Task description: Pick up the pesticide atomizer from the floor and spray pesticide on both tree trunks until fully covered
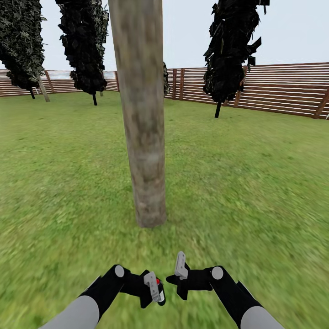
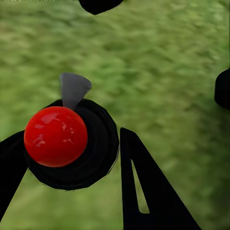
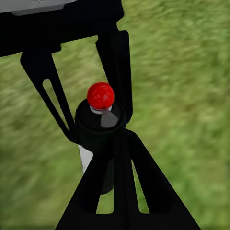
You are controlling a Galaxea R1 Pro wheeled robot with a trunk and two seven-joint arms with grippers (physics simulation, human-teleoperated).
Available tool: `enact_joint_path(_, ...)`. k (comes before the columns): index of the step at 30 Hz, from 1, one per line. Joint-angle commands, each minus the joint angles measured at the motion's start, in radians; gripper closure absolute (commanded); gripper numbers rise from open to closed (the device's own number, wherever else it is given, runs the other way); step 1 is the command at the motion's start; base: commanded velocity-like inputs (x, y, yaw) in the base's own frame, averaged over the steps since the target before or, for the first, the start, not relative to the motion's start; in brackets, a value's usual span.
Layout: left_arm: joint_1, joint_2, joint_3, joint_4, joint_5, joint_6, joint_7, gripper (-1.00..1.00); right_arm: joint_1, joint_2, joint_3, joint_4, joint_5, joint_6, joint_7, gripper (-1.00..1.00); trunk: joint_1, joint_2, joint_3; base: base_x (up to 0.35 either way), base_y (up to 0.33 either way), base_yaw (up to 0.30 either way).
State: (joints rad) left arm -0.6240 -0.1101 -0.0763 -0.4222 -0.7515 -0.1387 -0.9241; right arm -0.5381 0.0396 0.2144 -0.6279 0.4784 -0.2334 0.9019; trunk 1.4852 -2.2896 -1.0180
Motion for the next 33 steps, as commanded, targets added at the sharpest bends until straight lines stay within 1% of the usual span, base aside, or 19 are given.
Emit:
enact_joint_path(1,0.0,-0.004,0.001,-0.001,-0.01,-0.01,-0.001,1.0,0.0,0.0,-0.001,-0.001,0.009,-0.006,0.0,1.0,0.0,0.0,-0.001,0.0,0.0,0.0)
enact_joint_path(5,0.0,-0.013,0.001,-0.001,-0.011,-0.01,-0.001,1.0,0.0,0.0,-0.001,-0.001,0.009,-0.006,0.0,1.0,0.0,0.0,-0.001,0.0,0.0,0.0)
enact_joint_path(12,0.0,-0.016,0.003,-0.001,-0.01,-0.01,0.003,1.0,0.0,0.0,-0.001,-0.001,0.009,-0.006,0.0,1.0,0.0,0.0,-0.001,0.0,0.0,0.0)
enact_joint_path(33,0.0,-0.04,0.004,-0.001,-0.007,-0.011,0.005,1.0,0.0,0.0,-0.001,-0.002,0.009,-0.007,0.0,1.0,0.0,0.0,-0.001,0.0,0.0,0.0)
